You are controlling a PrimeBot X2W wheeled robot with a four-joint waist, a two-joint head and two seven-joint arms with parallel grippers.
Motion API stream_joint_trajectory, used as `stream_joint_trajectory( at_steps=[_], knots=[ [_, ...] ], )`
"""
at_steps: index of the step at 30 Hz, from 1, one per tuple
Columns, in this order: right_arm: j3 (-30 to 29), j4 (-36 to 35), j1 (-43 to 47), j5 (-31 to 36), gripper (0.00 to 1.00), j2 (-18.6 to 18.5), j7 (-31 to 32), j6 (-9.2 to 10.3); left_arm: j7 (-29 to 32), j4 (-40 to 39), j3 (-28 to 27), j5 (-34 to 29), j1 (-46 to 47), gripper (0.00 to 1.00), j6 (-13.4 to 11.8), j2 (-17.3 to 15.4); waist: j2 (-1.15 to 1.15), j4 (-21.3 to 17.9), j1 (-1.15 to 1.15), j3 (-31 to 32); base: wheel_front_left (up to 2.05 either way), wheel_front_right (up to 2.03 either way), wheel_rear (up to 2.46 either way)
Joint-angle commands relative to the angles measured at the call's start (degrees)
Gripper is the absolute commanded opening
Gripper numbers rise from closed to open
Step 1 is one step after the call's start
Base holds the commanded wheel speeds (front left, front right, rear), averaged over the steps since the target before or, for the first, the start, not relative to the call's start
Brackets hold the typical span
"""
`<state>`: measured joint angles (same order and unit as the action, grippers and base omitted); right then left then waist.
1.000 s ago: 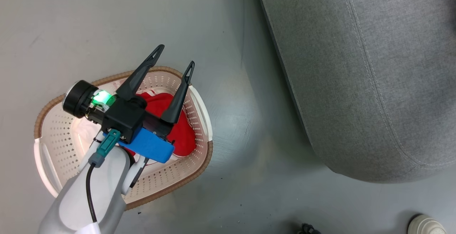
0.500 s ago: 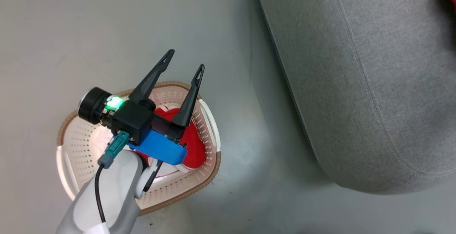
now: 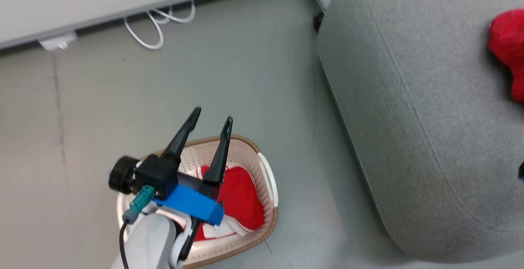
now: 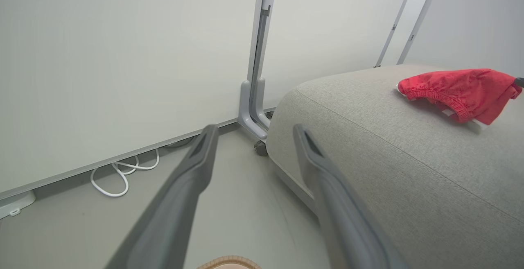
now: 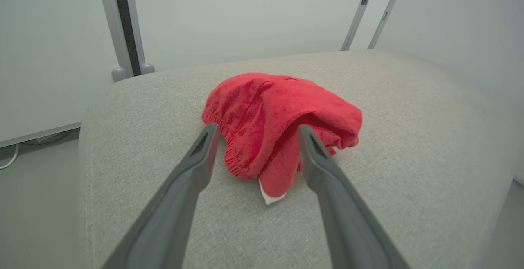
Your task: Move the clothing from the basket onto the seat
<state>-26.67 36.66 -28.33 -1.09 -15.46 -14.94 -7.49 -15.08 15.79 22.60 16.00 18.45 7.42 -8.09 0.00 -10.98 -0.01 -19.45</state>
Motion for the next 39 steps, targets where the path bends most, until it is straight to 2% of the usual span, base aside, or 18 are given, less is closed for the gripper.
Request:
stream_joint_trajectory(
  at_steps=[1, 9, 16, 24, 33, 39],
  knots=[
    [0.0, -0.7, 1.2, 0.5, 1.0, 0.3, -0.1, -0.01, -0.1, 0.2, -0.3, 0.1, -0.9, 1.0, 0.1, 0.2, 0.0, 2.8, 0.01, 3.7, 0.0, 0.0, 0.0],
    [5.7, -15.3, 15.6, 1.9, 1.0, 6.5, 4.6, -0.01, -0.1, 1.8, -3.3, 0.7, -6.7, 1.0, 0.1, 2.1, 0.0, 7.4, 0.01, 10.4, 0.0, 0.0, 0.0],
    [9.7, -26.1, 24.7, 0.1, 1.0, 9.9, 7.7, -0.01, -0.1, 3.1, -5.6, 0.4, -9.2, 1.0, 0.1, 2.9, 0.0, 11.4, 0.01, 13.7, 0.0, 0.0, 0.0],
    [13.8, -30.2, 30.3, -1.3, 1.0, 11.8, 8.5, -0.01, -0.1, 5.1, -9.0, 0.1, -11.9, 1.0, 0.1, 3.4, 0.0, 14.4, 0.01, 17.7, 0.0, 0.0, 0.0],
    [20.2, -30.8, 32.8, -2.8, 1.0, 12.5, 9.2, -0.01, -0.1, 5.6, -11.8, -0.6, -13.5, 1.0, 0.1, 3.5, 0.0, 16.8, 0.01, 20.4, 0.0, 0.0, 0.0],
    [22.0, -30.2, 32.7, -3.3, 1.0, 12.6, 9.4, -0.01, -0.1, 6.0, -12.0, -0.9, -13.7, 1.0, 0.1, 3.5, 0.0, 18.0, 0.01, 21.1, 0.0, 0.0, 0.0]
  ],
)
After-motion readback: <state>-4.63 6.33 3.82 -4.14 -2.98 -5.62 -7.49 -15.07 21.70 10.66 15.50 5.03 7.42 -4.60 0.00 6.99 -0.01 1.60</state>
